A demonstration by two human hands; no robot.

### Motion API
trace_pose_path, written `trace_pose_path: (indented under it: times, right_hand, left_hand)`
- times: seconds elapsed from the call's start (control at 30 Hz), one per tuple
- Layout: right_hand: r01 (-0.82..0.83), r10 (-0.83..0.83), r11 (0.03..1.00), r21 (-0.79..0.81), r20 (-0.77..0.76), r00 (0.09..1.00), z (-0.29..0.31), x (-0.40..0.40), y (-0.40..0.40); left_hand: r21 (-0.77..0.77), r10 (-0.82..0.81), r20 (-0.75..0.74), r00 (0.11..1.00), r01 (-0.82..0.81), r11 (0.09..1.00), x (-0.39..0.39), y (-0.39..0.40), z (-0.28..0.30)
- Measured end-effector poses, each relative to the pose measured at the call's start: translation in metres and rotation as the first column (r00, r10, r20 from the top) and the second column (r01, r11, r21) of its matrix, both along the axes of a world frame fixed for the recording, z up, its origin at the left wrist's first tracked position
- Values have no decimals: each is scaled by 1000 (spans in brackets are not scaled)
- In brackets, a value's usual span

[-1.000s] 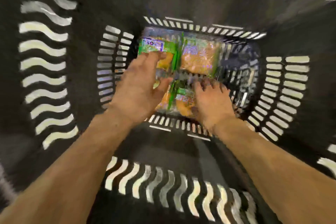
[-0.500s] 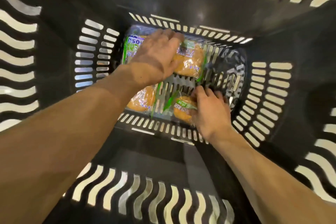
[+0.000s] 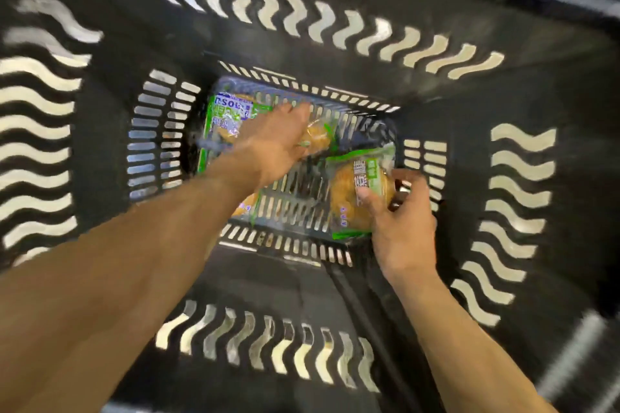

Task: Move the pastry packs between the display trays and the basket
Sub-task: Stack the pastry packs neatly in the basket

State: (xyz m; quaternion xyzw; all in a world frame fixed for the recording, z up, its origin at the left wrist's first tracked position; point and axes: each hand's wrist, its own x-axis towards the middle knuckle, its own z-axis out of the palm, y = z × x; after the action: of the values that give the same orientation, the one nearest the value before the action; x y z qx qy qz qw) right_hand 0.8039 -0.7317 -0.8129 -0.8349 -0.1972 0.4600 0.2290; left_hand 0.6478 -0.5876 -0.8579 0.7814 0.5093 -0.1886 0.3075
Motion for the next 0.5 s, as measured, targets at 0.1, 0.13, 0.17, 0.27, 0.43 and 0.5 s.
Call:
trace_pose_path:
  times: [0.1, 0.13, 0.17, 0.27, 0.43, 0.5]
  right_hand:
    - [21, -25, 994, 110, 39, 999, 68, 11, 8]
    - [40, -45, 990, 136, 31, 999, 97, 13, 13]
    - [74, -76, 983, 167, 7, 997, 131, 14, 19]
    - [144, -127, 934, 326, -72, 989, 254, 10, 43]
    - [125, -70, 809, 574, -117, 991, 488, -25, 71]
    - [168, -55, 755, 634, -195, 979, 569, -44, 70]
  left_hand:
    - [-4, 332, 221, 917, -340, 940, -18, -10, 65]
    - [-40, 455, 292, 841, -464, 885, -26, -10, 98]
    - [-95, 560, 370, 741, -570, 816, -34, -9, 135]
    - [-243, 691, 594, 413, -726, 643, -54, 7, 269]
    - [-305, 581, 791, 191, -700, 646, -91, 20, 522]
    - [-262, 516, 841, 163, -713, 651, -110, 12, 609]
